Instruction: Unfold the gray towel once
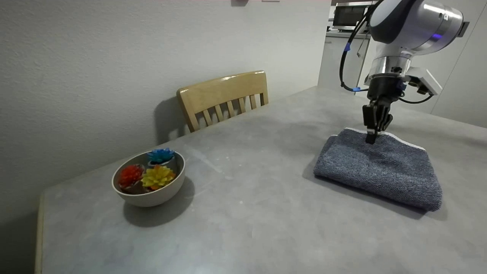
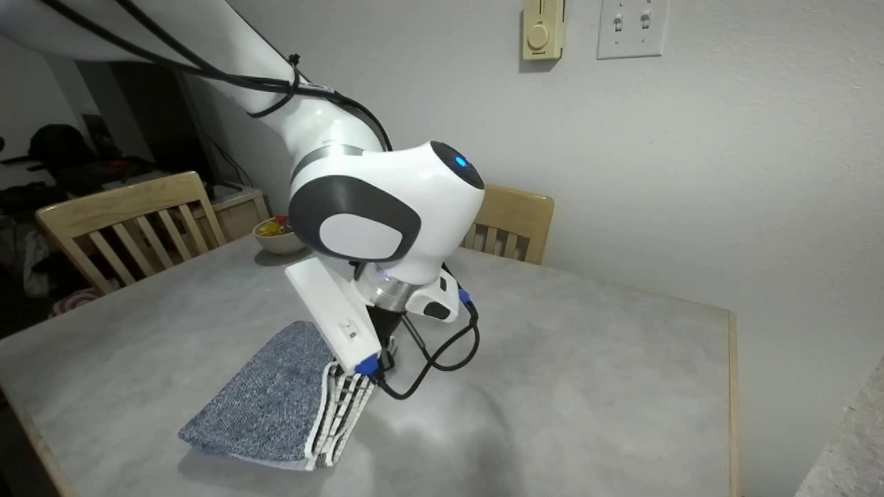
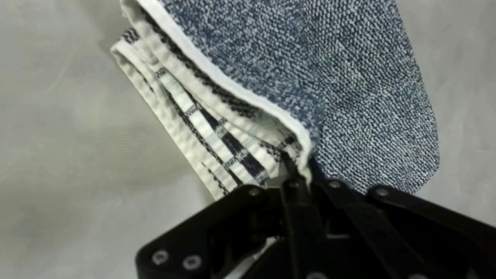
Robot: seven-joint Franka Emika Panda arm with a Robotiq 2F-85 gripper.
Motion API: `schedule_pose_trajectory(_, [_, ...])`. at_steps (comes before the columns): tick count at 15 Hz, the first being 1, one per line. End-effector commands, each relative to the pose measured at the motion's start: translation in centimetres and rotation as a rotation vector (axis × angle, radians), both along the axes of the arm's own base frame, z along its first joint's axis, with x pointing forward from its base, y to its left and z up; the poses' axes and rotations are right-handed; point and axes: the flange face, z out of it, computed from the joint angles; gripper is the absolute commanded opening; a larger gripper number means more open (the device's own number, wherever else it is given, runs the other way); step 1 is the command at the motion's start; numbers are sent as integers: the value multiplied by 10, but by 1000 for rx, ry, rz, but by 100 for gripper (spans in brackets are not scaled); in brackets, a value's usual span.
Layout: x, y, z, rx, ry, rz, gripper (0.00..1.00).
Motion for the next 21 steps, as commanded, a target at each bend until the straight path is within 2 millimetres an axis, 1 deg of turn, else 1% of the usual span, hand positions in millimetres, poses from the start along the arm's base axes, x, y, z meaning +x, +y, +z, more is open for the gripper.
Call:
schedule_pose_trajectory(1, [-12, 20, 7, 10, -62, 16, 1])
schedule_pose_trajectory(5, [-19, 38, 12, 7, -128, 25, 1])
schedule_pose_trajectory(8, [-27, 45, 27, -23, -198, -1, 1])
schedule_pose_trajectory(15, [-50, 53, 64, -50, -336, -88, 1])
schedule_pose_trajectory(18, [-58, 63, 76, -59, -373, -97, 1])
schedule_pose_trajectory(21, [-62, 79, 81, -64, -386, -94, 1])
